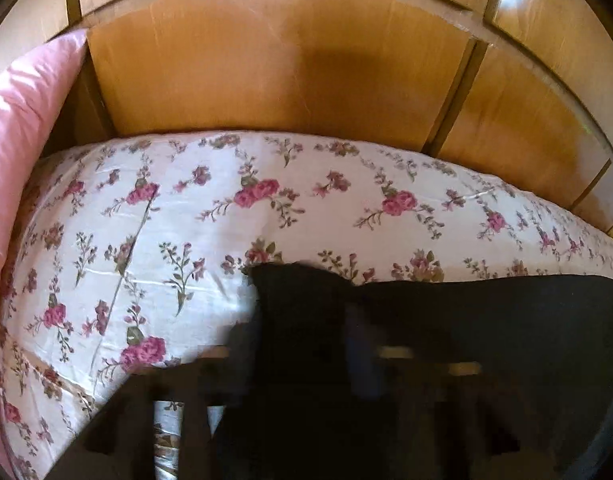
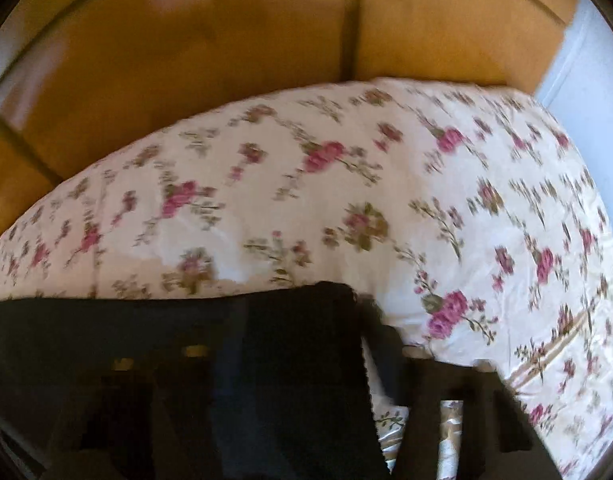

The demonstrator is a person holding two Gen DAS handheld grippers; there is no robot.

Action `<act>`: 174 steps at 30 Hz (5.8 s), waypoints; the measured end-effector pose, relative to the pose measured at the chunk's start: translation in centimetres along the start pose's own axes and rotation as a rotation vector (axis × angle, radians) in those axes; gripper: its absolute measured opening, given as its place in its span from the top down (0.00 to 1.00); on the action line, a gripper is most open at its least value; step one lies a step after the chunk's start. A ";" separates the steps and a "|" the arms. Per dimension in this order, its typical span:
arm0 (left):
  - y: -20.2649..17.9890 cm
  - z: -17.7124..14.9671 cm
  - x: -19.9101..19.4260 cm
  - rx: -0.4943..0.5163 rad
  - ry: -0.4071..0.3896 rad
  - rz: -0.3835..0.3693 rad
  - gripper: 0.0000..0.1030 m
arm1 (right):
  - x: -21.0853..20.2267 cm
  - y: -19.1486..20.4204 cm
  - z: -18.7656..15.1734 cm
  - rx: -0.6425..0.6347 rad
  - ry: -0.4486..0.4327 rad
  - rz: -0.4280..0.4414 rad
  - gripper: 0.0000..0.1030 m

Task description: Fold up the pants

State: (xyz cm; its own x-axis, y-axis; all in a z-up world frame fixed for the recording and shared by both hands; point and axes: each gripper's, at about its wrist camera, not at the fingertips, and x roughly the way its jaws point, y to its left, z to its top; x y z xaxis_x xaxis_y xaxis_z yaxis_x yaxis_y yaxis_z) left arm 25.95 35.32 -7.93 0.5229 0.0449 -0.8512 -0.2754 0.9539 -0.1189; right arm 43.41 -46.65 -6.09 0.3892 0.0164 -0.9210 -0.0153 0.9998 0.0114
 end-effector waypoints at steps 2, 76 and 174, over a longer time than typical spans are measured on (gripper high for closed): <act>-0.6 -0.1 -0.4 0.032 0.008 0.002 0.86 | -0.4 0.4 0.0 -0.018 -0.002 -0.017 0.76; 1.1 -31.8 -21.2 -0.640 -0.373 -0.500 0.42 | -14.3 -0.4 -32.1 0.666 -0.465 0.427 0.43; -10.5 -18.6 -11.7 -0.007 -0.277 0.022 0.62 | -12.3 31.0 -33.8 -0.263 -0.433 0.300 0.37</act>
State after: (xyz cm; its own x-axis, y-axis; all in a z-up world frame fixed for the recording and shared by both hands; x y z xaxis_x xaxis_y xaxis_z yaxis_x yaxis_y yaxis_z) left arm 7.69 19.29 -6.27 0.7174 0.1461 -0.6812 -0.2946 0.9497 -0.1065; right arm 7.04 -16.19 -7.52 0.6725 0.3559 -0.6489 -0.3895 0.9157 0.0986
